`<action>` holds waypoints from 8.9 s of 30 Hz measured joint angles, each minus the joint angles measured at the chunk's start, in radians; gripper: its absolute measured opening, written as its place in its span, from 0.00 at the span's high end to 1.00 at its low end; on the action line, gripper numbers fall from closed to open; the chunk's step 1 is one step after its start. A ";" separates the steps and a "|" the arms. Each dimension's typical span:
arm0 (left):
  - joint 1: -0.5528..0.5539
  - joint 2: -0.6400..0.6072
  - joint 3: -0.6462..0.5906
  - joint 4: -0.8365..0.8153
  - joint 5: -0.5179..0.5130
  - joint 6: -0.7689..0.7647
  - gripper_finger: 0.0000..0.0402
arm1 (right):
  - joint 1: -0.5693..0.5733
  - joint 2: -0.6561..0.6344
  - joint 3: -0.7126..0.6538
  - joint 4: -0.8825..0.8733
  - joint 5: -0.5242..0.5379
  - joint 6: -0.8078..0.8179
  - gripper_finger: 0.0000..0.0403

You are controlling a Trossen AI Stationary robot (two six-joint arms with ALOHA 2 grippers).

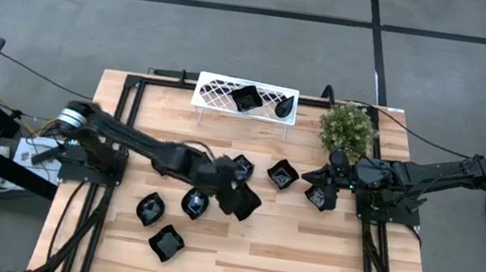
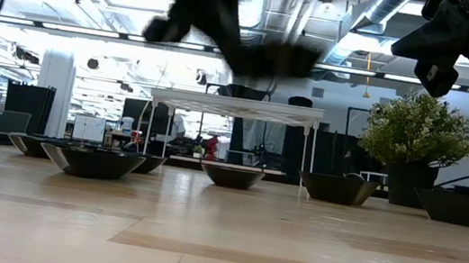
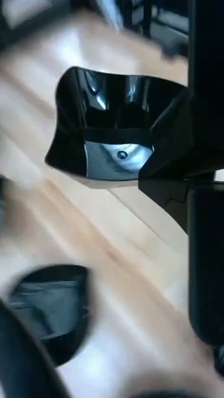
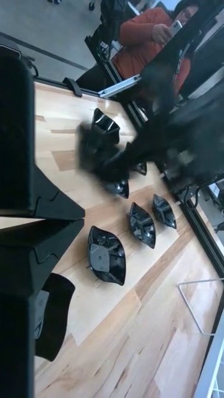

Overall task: Pick & Place Mini shaped plates
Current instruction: Stack the black distorted square plate on top of the black distorted square plate on the shelf

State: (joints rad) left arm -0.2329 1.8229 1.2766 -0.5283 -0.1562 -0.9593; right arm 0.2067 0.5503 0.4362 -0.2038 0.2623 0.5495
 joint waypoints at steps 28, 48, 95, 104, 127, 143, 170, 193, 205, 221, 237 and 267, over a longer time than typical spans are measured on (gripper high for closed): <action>0.731 -0.236 0.174 0.094 0.235 0.640 0.99 | -0.001 0.000 0.000 -0.005 0.002 -0.010 1.00; 0.876 0.098 0.516 -0.265 0.461 1.017 0.99 | 0.000 0.000 0.000 -0.005 0.005 -0.008 1.00; 0.881 0.182 0.516 -0.323 0.442 1.068 0.96 | 0.000 0.000 0.000 -0.001 0.060 0.001 1.00; 0.881 0.182 0.516 -0.316 0.437 1.083 0.83 | 0.000 0.000 0.000 -0.001 0.060 0.001 1.00; 0.577 -0.254 0.146 -0.144 0.433 0.782 0.78 | 0.000 0.000 0.000 0.011 0.053 0.001 1.00; 0.216 -0.555 -0.470 0.357 0.088 0.267 0.78 | 0.000 0.018 0.000 0.010 0.049 0.001 1.00; -0.397 -0.602 -0.679 0.377 0.144 -0.845 0.78 | 0.000 0.156 0.000 0.033 0.000 -0.010 1.00; -0.462 -0.540 -0.573 0.244 -0.084 -1.000 0.78 | 0.000 0.156 0.000 0.032 0.000 -0.054 1.00; -0.461 -0.199 -0.296 -0.132 0.139 -1.008 0.78 | 0.000 0.156 0.000 0.032 0.001 -0.054 1.00; -0.468 -0.170 -0.359 -0.125 0.144 -0.949 0.78 | 0.000 0.156 0.000 0.032 0.001 -0.052 1.00; -0.467 -0.171 -0.414 -0.100 0.165 -0.956 0.78 | 0.000 0.156 0.000 0.032 0.001 -0.053 1.00; -0.435 -0.133 -0.440 -0.026 0.156 -0.952 0.78 | 0.000 0.156 0.000 0.061 0.001 -0.052 1.00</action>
State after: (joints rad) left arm -0.6674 1.6895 0.8368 -0.5543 -0.0004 -1.9118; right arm 0.2068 0.7063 0.4366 -0.1432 0.2634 0.4973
